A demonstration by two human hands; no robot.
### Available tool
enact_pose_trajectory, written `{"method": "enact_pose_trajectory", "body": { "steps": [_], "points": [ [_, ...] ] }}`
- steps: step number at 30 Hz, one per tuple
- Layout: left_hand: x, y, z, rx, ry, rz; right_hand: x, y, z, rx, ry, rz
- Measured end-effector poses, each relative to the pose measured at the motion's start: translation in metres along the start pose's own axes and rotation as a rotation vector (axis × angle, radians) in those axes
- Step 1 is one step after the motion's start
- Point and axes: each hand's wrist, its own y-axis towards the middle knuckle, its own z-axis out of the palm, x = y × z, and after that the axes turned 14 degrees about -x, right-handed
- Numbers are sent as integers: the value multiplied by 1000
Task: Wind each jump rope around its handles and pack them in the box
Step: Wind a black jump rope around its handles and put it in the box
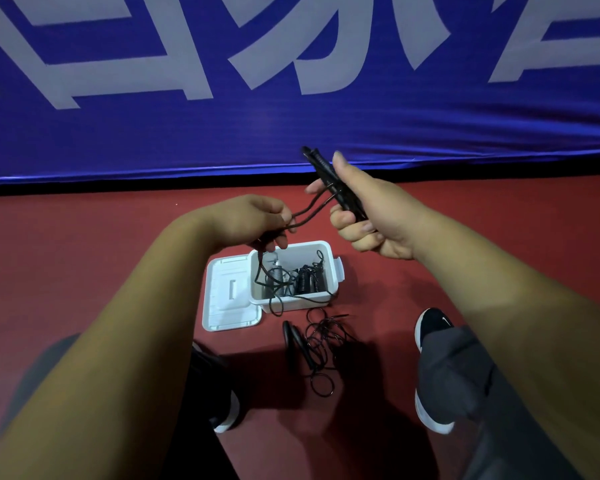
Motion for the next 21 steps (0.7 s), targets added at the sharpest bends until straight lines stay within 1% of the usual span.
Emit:
{"method": "enact_pose_trajectory", "body": {
  "steps": [2,3,4,6,8,10,12,14,18,21],
  "points": [
    [-3,-1,0,-17,32,17,-1,2,1,-52,6,-2],
    [-7,-1,1,-53,18,38,-2,3,1,-72,-5,-8],
    [-12,-1,1,-102,-45,58,-2,4,2,-86,-24,-15],
    [-26,-2,2,-182,-308,78,-5,3,5,-92,-62,-33],
    [-38,-6,1,-191,-550,113,-7,2,9,-95,-68,-46],
    [-44,-10,0,-170,-635,158,-7,2,11,-91,-84,-63],
    [-42,-8,2,-170,-639,198,-7,2,12,-81,-115,-84],
    [-38,-4,2,-197,-576,238,-7,3,13,-94,-142,-105],
    [-36,-1,3,-256,-469,240,-11,5,14,-158,-262,-187],
    [-37,-3,4,-257,-390,299,-11,6,14,-164,-294,-235]
  ]
}}
